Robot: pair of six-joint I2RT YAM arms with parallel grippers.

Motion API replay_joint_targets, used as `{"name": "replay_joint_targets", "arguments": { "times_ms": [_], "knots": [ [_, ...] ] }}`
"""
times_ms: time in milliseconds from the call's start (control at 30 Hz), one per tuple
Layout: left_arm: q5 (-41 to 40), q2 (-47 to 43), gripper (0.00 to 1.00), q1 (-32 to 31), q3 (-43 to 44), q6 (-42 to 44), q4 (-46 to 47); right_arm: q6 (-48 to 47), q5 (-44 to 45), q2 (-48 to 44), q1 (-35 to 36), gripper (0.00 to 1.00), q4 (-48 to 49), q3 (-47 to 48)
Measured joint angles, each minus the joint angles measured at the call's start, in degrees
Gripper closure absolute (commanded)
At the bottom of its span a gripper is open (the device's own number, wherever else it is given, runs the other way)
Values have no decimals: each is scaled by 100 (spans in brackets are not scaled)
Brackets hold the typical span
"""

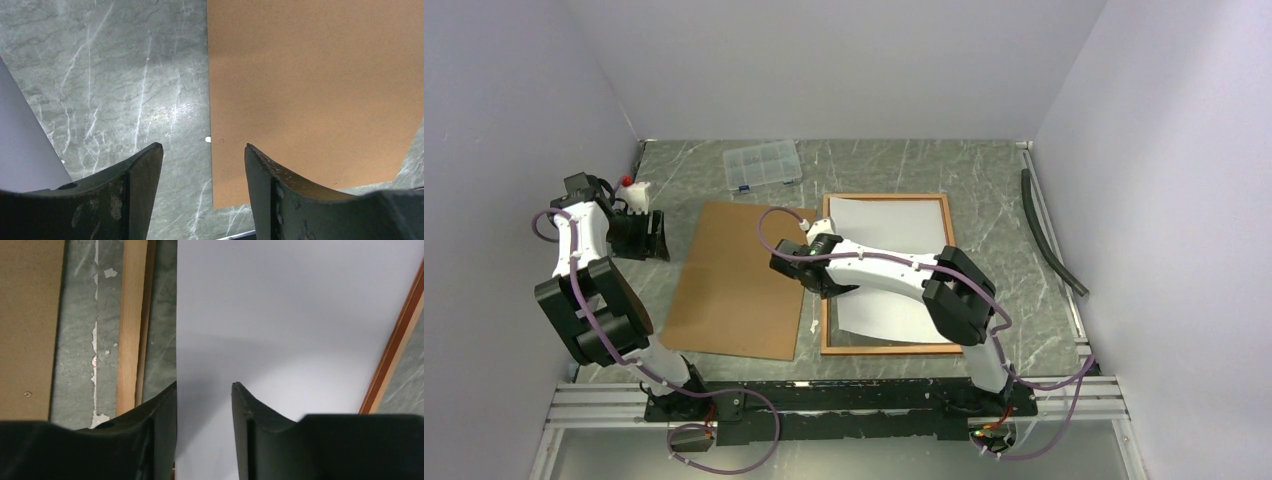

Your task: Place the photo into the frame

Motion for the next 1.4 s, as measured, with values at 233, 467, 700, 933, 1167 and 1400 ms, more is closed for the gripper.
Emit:
{"name": "replay_joint_targets", "arguments": {
  "times_ms": [233,467,700,933,1167,1400],
  "knots": [
    [-20,0,25,0,0,37,-9,-94,-79,-87,-2,25,153,-118],
    [-20,0,25,2,4,76,-125,-90,-308,-566,-2,12,352,-111],
    [-9,0,26,92,105,149,-254,-94,-638,-811,-2,14,619,-111],
    [28,42,32,269,151,251,-214,-203,-1436,-833,-2,10,1576,-107],
    [-319,472,38,293,-413,315,444,-20,-2072,-9,-22,7,2323,535],
    [-507,929,45,98,-667,179,916,411,-2225,568,-229,5,2503,273]
  ]
}}
